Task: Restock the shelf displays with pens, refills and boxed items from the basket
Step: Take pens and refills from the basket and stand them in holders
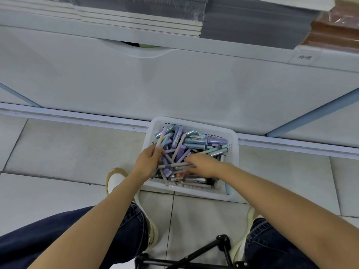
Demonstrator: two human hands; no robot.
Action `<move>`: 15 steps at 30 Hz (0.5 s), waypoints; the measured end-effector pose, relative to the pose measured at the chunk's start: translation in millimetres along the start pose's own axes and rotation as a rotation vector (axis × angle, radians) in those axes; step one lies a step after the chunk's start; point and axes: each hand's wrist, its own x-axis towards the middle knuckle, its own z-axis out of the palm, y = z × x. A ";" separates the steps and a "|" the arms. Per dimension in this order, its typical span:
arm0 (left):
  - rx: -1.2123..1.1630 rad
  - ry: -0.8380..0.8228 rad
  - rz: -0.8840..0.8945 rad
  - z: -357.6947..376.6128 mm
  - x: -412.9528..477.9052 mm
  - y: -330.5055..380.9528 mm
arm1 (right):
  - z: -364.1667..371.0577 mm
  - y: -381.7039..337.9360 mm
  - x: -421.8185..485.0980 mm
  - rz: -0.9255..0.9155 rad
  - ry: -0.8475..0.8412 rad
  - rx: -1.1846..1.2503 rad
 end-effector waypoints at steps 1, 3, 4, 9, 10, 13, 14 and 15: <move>-0.004 0.009 0.000 -0.3 0.7 1.2 | -7.5 3.5 -2.1 0.013 -0.041 0.061; 0.004 0.015 0.030 -1.1 0.3 6.3 | -22.9 12.8 -9.2 0.026 -0.121 0.169; 0.020 0.014 0.063 -1.4 -0.3 10.1 | -31.9 17.8 -13.8 0.027 -0.145 0.196; 0.130 -0.085 0.262 6.7 -1.0 46.7 | -78.1 28.6 -32.8 0.001 -0.236 0.302; 0.150 -0.140 0.283 11.8 -0.8 52.7 | -83.5 27.4 -35.1 -0.009 -0.242 0.320; 0.248 -0.250 0.300 26.6 -3.5 59.8 | -94.9 23.2 -41.5 -0.022 -0.205 0.340; 0.211 -0.268 0.283 29.9 -4.9 60.3 | -97.5 22.9 -43.9 -0.022 -0.186 0.353; 0.136 -0.284 0.258 32.2 -6.6 61.0 | -99.8 23.4 -46.4 -0.022 -0.175 0.376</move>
